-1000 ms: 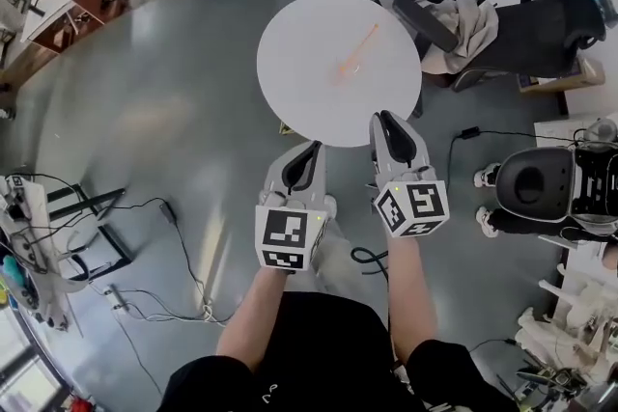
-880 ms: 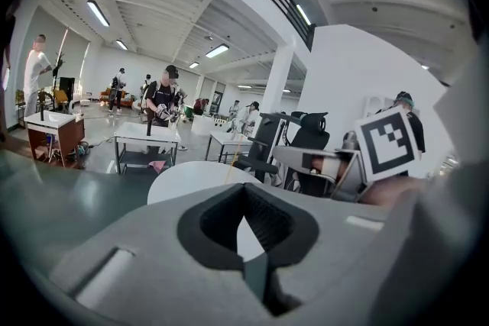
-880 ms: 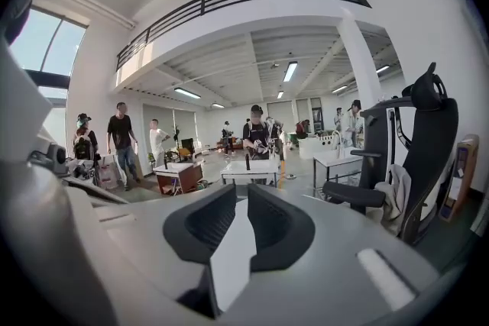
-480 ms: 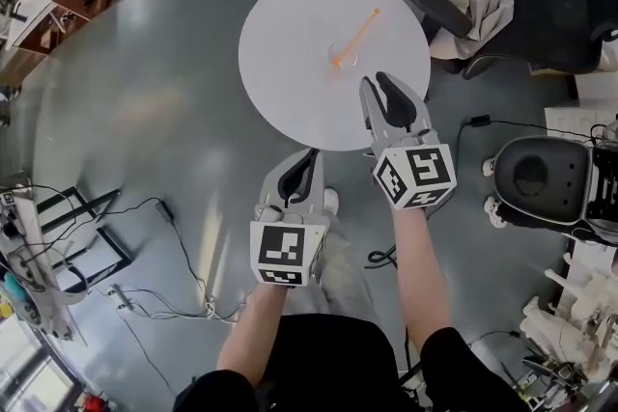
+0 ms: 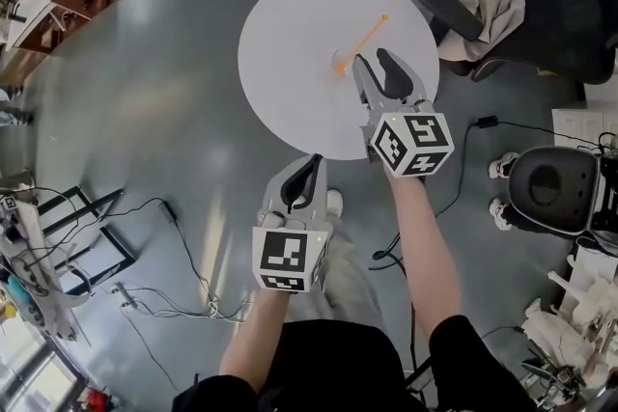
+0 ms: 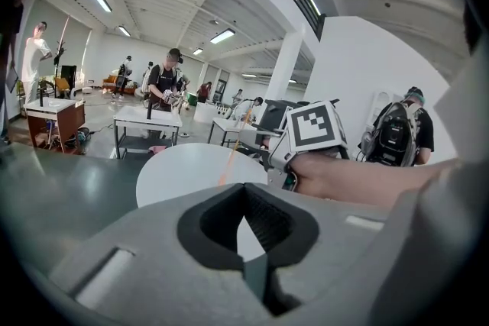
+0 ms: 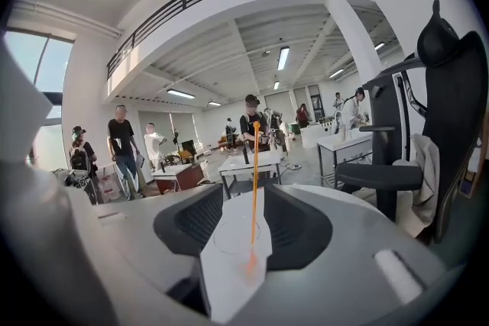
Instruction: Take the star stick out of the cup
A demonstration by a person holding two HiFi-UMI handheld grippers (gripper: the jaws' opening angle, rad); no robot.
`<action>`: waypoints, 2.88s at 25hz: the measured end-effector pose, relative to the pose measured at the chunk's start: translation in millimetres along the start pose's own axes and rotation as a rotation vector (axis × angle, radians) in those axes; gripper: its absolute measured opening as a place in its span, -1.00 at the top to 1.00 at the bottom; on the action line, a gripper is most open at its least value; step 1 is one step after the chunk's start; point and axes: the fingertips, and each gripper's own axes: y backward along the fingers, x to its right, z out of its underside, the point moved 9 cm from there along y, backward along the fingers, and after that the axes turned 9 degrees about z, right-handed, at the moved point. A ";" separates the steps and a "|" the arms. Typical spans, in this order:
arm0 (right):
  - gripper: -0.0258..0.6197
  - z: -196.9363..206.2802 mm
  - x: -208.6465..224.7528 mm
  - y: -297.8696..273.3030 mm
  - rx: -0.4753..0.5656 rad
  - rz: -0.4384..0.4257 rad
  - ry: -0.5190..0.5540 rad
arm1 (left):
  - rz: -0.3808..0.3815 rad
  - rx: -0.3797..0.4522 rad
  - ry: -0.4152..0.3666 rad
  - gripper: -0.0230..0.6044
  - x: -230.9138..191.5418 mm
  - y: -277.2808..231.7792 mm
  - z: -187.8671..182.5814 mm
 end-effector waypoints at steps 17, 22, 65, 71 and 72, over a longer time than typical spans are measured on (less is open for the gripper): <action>0.75 -0.5 7.8 -35.2 -0.001 -0.003 0.026 | -0.044 0.001 0.054 0.92 -12.2 4.2 3.3; 0.89 -3.5 6.4 -33.0 0.011 -0.004 0.034 | -0.052 0.002 0.052 0.92 -13.4 6.6 1.9; 0.86 -158.2 -80.5 228.2 0.310 -0.146 0.128 | -0.075 0.322 -0.130 0.92 65.8 131.8 -112.5; 0.86 -136.3 -87.6 254.9 0.296 -0.174 0.105 | -0.071 0.356 -0.147 0.92 72.3 141.3 -118.4; 0.86 -131.1 -89.3 257.8 0.291 -0.179 0.101 | -0.068 0.355 -0.151 0.92 74.0 141.5 -118.0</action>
